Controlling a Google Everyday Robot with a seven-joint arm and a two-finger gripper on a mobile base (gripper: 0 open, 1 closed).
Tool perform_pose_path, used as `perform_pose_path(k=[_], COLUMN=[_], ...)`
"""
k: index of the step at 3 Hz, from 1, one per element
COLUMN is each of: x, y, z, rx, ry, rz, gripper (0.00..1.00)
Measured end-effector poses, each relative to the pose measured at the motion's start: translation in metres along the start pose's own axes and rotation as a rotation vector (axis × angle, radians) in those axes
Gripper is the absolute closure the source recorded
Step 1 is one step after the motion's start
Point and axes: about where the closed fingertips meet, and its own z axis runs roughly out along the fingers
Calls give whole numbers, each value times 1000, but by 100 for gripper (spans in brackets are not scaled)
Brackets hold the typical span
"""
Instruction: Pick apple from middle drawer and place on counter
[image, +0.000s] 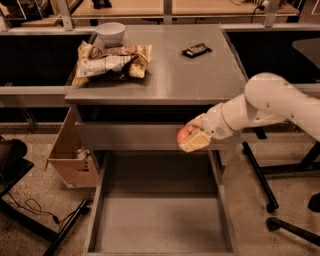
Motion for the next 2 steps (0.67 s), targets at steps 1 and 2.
perform_pose_path(k=[1, 2], x=[-58, -101], y=[-13, -35], z=[-64, -111], rx=[9, 65], ry=[26, 6], rz=[-18, 1], gripper=[100, 100])
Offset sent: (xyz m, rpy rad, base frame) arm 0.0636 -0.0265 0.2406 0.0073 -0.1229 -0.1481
